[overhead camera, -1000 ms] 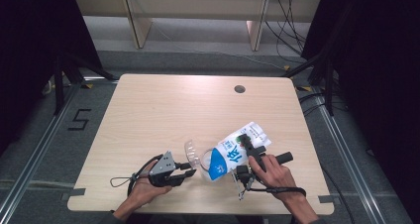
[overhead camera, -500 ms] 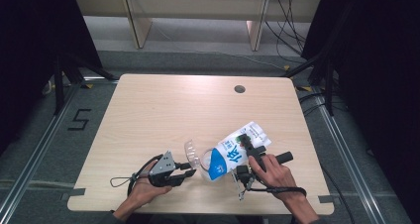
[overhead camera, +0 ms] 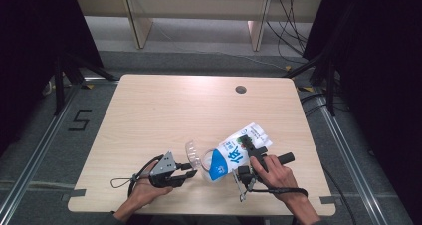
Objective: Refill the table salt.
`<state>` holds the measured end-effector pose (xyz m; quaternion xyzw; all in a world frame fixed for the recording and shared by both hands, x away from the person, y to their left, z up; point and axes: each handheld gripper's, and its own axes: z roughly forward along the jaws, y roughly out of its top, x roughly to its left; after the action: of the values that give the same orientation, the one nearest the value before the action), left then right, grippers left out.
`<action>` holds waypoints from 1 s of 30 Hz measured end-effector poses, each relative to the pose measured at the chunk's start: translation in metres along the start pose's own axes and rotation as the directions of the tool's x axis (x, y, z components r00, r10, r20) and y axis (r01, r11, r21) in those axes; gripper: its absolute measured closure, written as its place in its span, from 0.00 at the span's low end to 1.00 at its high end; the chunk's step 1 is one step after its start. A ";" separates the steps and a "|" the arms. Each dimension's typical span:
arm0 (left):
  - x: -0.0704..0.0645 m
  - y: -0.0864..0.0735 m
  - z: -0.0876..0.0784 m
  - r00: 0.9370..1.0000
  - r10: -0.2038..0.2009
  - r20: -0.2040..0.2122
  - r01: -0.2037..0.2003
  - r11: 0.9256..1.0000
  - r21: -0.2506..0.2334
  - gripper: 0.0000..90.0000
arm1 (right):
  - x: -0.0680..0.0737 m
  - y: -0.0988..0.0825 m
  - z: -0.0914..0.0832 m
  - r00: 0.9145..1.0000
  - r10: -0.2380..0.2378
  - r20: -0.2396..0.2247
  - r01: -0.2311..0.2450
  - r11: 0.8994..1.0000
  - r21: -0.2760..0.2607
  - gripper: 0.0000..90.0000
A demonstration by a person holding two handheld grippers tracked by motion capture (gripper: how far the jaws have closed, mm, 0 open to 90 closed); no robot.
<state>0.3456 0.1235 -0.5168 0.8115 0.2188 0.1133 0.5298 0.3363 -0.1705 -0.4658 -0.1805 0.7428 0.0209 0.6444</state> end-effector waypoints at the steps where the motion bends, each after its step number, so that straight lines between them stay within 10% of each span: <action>1: 0.002 0.000 0.000 1.000 0.024 0.001 -0.024 1.000 0.005 0.77 | -0.001 0.000 0.000 1.000 -0.007 -0.001 0.007 1.000 -0.004 0.81; 11: 0.002 0.000 0.000 1.000 0.016 0.004 -0.016 1.000 0.001 0.76 | 0.005 -0.004 0.001 0.991 0.106 -0.076 -0.107 0.994 -0.001 0.83; 14: 0.002 0.000 0.000 1.000 0.015 0.006 -0.015 1.000 -0.002 0.76 | 0.008 -0.005 0.001 0.978 0.192 -0.088 -0.192 0.981 0.004 0.83; 16: 0.002 0.000 0.000 1.000 0.015 0.006 -0.015 1.000 -0.002 0.76 | 0.003 -0.006 0.003 0.988 0.131 -0.086 -0.135 0.990 -0.035 0.83; 20: 0.001 -0.001 0.000 1.000 -0.003 0.003 0.003 1.000 -0.002 0.76 | 0.009 -0.006 0.001 0.962 0.248 -0.118 -0.250 0.968 -0.006 0.84; 22: 0.002 0.000 0.000 1.000 0.016 0.006 -0.016 1.000 -0.002 0.76 | 0.004 -0.006 0.003 0.976 0.187 -0.112 -0.193 0.980 -0.044 0.84; 24: 0.002 0.000 0.000 1.000 0.014 0.006 -0.014 1.000 -0.002 0.76 | 0.008 -0.006 0.002 0.954 0.270 -0.127 -0.276 0.961 -0.028 0.84; 30: 0.002 0.000 0.000 1.000 0.012 0.005 -0.012 1.000 -0.002 0.76 | 0.006 -0.007 0.001 0.931 0.333 -0.151 -0.342 0.939 -0.040 0.84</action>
<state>0.3470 0.1241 -0.5173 0.8125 0.2124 0.1147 0.5307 0.3388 -0.1781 -0.4700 -0.0721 0.8056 0.1426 0.5705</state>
